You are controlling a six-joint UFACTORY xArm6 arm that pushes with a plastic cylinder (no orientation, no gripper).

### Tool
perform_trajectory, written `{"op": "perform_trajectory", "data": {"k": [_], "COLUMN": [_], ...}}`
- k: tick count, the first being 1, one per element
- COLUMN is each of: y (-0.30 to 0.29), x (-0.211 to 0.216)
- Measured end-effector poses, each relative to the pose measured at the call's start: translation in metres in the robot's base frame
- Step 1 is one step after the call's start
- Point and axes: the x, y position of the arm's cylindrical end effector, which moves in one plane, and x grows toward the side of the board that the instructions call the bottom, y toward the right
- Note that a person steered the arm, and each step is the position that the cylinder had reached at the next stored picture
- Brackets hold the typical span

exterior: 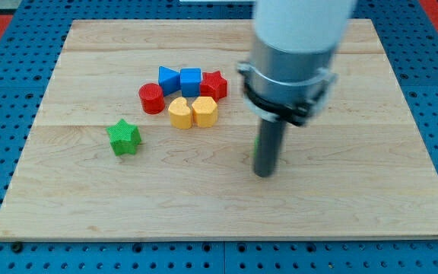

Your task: Push the green circle to the bottom right

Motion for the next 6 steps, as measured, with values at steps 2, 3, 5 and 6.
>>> {"op": "perform_trajectory", "data": {"k": [2, 3, 5, 6], "y": [0.041, 0.053, 0.158, 0.150], "x": [-0.037, -0.057, 0.024, -0.015]}}
